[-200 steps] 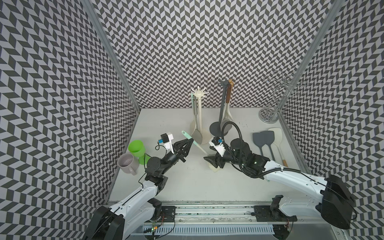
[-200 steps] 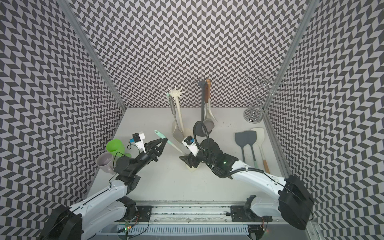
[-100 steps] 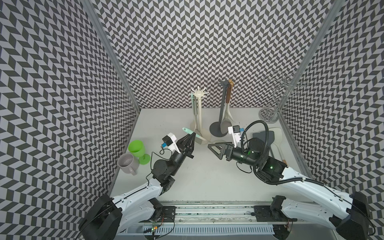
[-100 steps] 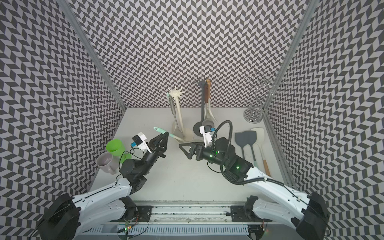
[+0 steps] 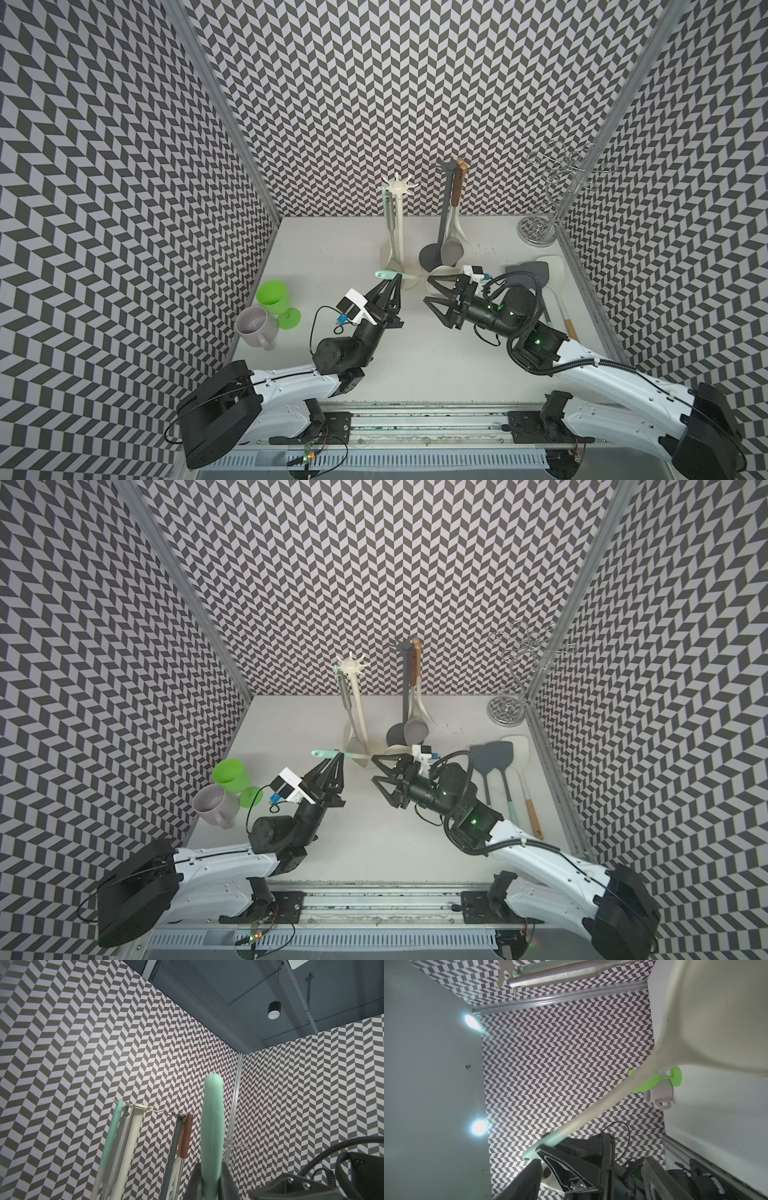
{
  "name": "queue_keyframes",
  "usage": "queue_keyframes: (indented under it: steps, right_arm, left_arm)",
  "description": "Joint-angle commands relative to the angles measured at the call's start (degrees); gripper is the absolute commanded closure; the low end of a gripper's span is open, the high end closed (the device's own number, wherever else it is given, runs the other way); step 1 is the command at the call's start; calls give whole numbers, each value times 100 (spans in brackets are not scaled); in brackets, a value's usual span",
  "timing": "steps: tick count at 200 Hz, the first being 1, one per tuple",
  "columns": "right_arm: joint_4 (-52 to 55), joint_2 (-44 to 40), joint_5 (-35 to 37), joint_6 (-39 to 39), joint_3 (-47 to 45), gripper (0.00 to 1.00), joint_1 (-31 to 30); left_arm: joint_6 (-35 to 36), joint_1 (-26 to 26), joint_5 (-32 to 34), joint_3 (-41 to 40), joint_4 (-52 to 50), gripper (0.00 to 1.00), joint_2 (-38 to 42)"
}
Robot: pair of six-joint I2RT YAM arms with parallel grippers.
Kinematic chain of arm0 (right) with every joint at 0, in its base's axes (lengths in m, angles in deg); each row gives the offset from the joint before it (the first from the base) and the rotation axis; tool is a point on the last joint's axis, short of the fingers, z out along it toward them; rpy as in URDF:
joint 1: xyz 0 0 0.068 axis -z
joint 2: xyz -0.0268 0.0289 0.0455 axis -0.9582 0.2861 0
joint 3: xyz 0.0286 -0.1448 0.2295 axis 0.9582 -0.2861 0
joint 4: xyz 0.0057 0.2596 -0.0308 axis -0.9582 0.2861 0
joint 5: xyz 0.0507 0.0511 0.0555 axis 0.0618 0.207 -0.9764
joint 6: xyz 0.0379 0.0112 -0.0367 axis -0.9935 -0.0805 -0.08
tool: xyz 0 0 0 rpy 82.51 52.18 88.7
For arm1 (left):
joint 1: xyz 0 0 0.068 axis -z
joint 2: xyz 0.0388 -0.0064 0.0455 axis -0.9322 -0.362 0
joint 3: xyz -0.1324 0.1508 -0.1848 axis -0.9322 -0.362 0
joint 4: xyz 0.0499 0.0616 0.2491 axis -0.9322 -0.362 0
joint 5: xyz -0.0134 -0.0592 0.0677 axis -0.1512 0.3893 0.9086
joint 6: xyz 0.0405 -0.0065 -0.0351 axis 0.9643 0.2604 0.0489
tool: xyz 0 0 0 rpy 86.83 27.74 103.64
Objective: Take the spatula off the kitchen utensil rack
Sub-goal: Place the spatula at the center of the board.
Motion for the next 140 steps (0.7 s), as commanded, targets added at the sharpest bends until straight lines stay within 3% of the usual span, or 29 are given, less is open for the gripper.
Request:
queue_keyframes:
  steps: [1, 46, 97, 111, 140]
  right_arm:
    - [-814, 206, -58, -925, 88, 27, 31]
    - [-1092, 487, -18, -1369, 95, 47, 40]
    - [-1054, 444, 212, -1495, -1, 93, 97]
    - [-1008, 437, 261, -1505, -20, 100, 127]
    - [-928, 372, 439, -1478, -72, 100, 213]
  left_arm:
    - [578, 224, 136, -20, 1079, 100, -108]
    - [809, 511, 189, -115, 1442, 100, -229]
    - [521, 574, 219, -359, 1583, 100, -272]
    - [443, 576, 225, -390, 1587, 100, -283]
    - [303, 585, 193, -424, 1584, 100, -347]
